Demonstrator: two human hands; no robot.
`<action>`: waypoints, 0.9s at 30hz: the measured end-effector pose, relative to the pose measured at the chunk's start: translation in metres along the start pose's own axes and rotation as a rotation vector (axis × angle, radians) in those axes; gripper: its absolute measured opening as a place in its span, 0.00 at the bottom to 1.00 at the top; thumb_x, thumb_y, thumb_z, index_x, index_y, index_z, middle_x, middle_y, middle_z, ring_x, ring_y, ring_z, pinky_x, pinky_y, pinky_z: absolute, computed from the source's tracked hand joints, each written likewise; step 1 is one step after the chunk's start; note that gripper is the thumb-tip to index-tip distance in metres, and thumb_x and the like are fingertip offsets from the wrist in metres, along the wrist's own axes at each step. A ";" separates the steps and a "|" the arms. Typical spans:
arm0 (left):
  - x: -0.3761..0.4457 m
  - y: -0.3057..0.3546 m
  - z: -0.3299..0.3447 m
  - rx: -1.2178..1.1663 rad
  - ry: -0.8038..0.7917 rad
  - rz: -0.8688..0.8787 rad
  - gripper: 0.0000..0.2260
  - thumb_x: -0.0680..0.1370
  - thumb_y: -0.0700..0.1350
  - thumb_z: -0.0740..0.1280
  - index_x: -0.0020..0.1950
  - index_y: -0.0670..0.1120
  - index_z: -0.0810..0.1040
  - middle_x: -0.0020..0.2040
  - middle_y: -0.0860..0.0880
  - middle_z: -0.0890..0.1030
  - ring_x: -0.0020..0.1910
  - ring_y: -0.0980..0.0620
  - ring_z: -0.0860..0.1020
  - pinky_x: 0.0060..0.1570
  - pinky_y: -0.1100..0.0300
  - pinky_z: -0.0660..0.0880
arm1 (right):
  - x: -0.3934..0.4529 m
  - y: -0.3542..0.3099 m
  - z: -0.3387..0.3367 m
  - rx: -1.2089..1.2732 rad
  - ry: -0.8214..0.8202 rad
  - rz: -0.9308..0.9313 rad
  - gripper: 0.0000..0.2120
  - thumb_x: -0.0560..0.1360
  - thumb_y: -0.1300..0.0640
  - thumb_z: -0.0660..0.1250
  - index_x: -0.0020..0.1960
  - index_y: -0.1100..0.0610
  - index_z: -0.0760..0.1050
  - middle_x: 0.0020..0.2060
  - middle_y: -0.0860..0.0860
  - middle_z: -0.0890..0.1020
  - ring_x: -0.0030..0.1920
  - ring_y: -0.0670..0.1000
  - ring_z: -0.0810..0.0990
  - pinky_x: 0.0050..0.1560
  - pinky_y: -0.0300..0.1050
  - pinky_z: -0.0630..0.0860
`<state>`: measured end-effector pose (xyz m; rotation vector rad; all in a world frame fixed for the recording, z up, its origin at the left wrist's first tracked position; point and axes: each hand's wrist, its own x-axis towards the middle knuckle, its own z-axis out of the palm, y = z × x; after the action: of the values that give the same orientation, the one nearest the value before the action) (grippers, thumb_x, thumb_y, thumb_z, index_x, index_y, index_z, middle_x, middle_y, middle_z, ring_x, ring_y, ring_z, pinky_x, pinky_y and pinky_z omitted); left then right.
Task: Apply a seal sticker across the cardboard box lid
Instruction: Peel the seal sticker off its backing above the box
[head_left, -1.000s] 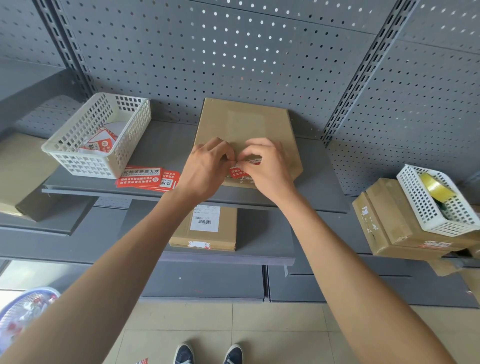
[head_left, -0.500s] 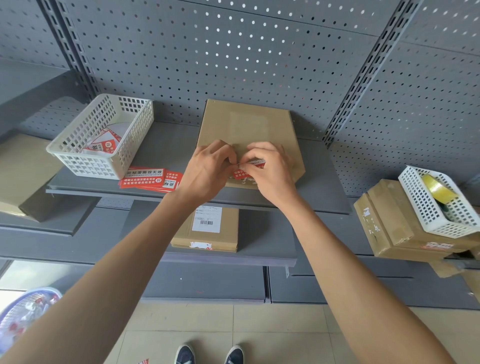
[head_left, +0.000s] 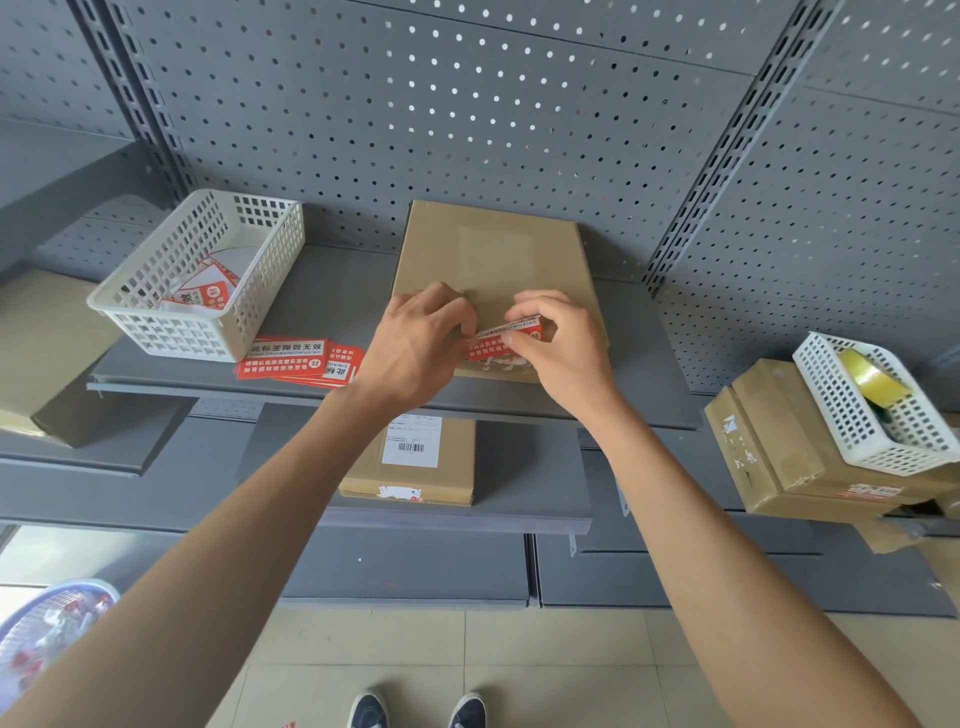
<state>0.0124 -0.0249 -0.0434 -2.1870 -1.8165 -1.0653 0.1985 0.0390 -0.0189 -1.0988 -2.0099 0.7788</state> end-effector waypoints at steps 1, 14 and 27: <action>0.000 0.001 0.000 0.004 -0.001 -0.007 0.03 0.76 0.43 0.70 0.47 0.44 0.78 0.49 0.46 0.79 0.46 0.42 0.79 0.53 0.52 0.69 | 0.000 0.001 0.000 -0.012 0.001 0.000 0.06 0.71 0.63 0.75 0.46 0.53 0.84 0.54 0.45 0.81 0.58 0.45 0.79 0.60 0.32 0.69; 0.003 0.014 0.004 0.057 -0.067 -0.120 0.06 0.77 0.50 0.67 0.50 0.49 0.78 0.51 0.46 0.76 0.52 0.42 0.76 0.58 0.44 0.70 | -0.005 0.005 -0.001 -0.011 -0.022 -0.046 0.06 0.72 0.63 0.73 0.42 0.52 0.83 0.55 0.46 0.81 0.58 0.43 0.77 0.58 0.31 0.68; 0.005 0.015 0.000 0.065 -0.111 -0.131 0.05 0.78 0.48 0.66 0.51 0.50 0.78 0.53 0.46 0.75 0.54 0.41 0.76 0.60 0.44 0.69 | -0.008 0.010 -0.008 0.057 -0.026 -0.062 0.10 0.71 0.63 0.76 0.51 0.54 0.85 0.57 0.47 0.81 0.57 0.34 0.77 0.61 0.28 0.69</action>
<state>0.0264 -0.0252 -0.0359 -2.1562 -2.0359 -0.9094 0.2130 0.0377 -0.0248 -0.9945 -2.0205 0.8168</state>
